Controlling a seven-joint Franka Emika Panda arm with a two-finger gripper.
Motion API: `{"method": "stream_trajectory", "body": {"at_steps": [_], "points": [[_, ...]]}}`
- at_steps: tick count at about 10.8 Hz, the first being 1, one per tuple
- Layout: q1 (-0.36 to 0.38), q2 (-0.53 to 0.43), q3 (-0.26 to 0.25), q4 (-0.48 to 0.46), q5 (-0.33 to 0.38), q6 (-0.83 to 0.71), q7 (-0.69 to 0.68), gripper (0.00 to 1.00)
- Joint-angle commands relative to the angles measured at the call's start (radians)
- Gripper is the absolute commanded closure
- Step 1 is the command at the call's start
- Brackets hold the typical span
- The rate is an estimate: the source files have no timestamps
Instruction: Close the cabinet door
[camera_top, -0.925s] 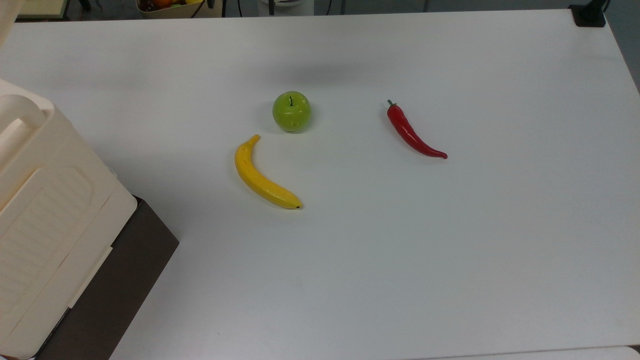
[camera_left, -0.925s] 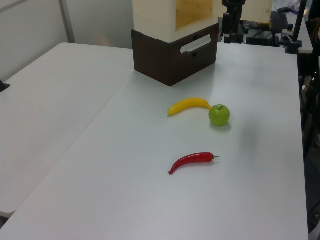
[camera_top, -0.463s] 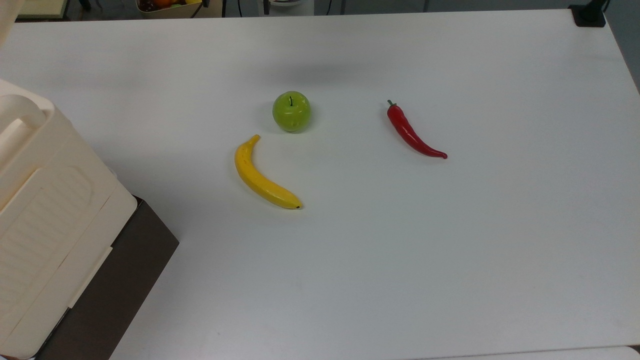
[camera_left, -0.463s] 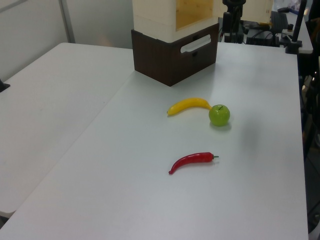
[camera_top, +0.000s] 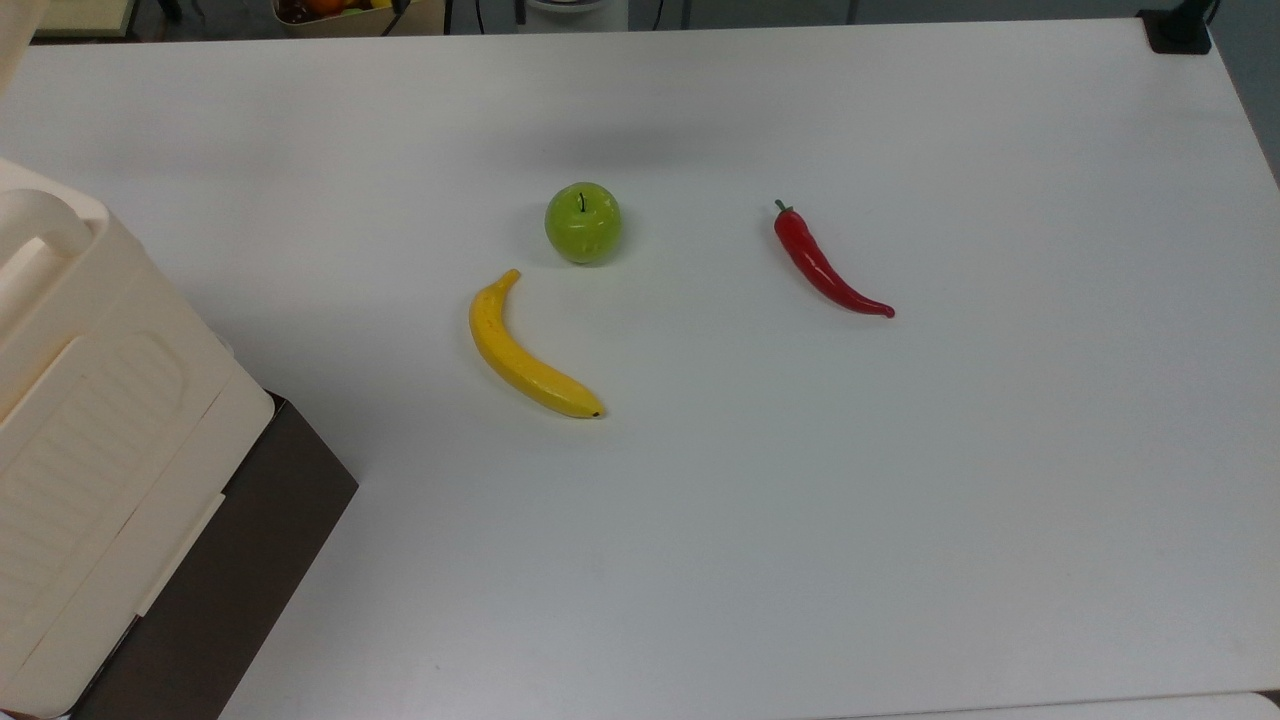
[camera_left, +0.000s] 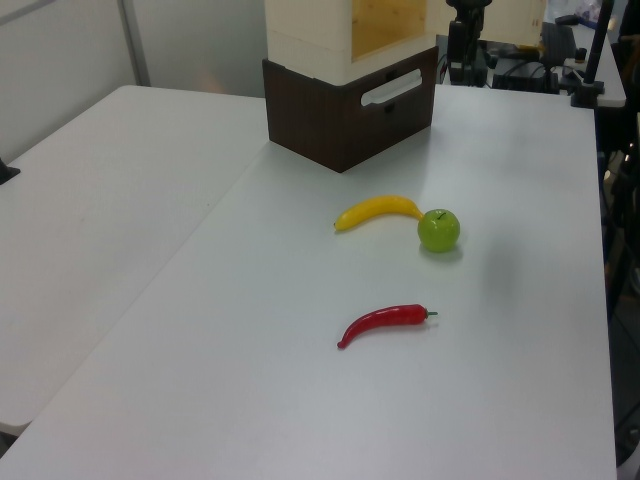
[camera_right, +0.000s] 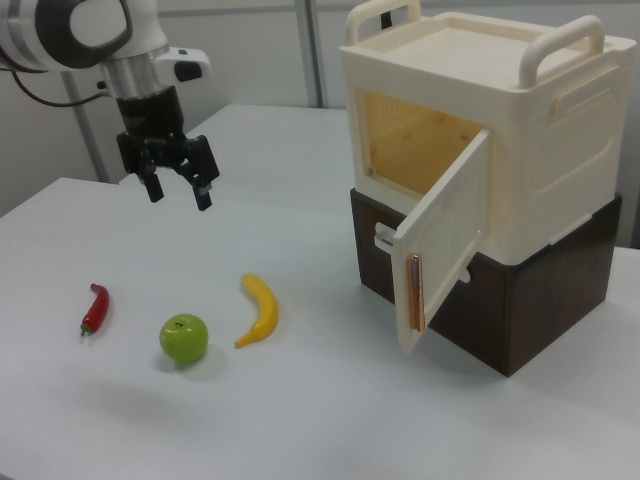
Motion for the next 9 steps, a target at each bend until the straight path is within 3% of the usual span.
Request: {"method": "stream_trajectory", "body": {"at_steps": [1,3,4,9], "points": [[-0.034,-0.010,-0.006,0.001,0.003,-0.007,-0.070,0.37],[-0.050,-0.012,-0.006,0.001,0.004,-0.007,-0.070,0.86],[-0.053,-0.013,-0.006,0.006,0.006,-0.009,-0.068,1.00],[-0.117,-0.016,-0.008,0.101,0.006,-0.019,-0.052,1.00]]}}
